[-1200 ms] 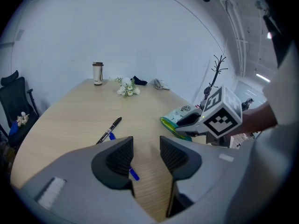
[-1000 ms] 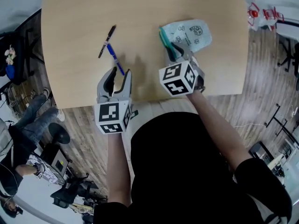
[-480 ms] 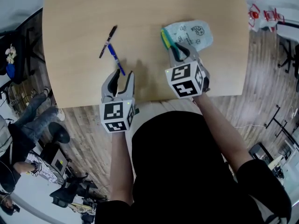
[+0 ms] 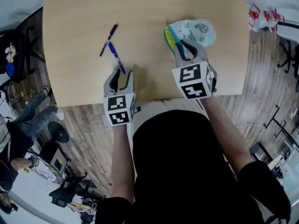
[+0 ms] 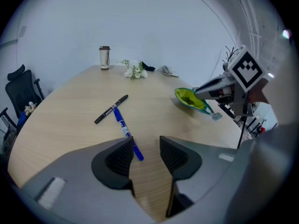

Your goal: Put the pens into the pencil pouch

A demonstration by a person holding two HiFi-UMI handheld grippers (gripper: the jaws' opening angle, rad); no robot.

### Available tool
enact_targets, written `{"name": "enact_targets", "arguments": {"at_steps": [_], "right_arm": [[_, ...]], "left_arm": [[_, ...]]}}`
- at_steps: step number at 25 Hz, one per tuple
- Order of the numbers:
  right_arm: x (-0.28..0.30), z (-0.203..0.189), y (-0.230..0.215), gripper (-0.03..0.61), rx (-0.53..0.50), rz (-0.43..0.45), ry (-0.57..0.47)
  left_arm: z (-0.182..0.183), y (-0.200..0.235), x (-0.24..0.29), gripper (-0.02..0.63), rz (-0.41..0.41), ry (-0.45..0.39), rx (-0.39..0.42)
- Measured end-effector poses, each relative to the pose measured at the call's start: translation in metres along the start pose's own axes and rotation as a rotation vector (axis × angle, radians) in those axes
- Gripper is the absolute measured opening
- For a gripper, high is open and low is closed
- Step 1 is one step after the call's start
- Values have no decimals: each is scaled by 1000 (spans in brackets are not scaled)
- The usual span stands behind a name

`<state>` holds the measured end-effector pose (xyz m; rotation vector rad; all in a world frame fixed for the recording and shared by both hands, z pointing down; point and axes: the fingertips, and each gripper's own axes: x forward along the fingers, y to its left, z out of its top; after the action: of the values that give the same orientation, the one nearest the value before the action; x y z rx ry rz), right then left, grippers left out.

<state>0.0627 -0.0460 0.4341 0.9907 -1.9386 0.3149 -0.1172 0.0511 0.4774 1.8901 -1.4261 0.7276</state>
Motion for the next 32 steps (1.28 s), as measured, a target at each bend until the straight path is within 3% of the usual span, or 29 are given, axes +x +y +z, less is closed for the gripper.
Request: {"name": "enact_targets", "arguments": {"at_steps": [15, 32], "right_arm": [[-19, 7, -11, 74, 4, -30, -9], [-24, 9, -11, 74, 14, -44, -11]], "left_arm": [[-22, 12, 17, 125, 39, 51, -32], [-22, 24, 16, 38, 84, 31, -19]]}}
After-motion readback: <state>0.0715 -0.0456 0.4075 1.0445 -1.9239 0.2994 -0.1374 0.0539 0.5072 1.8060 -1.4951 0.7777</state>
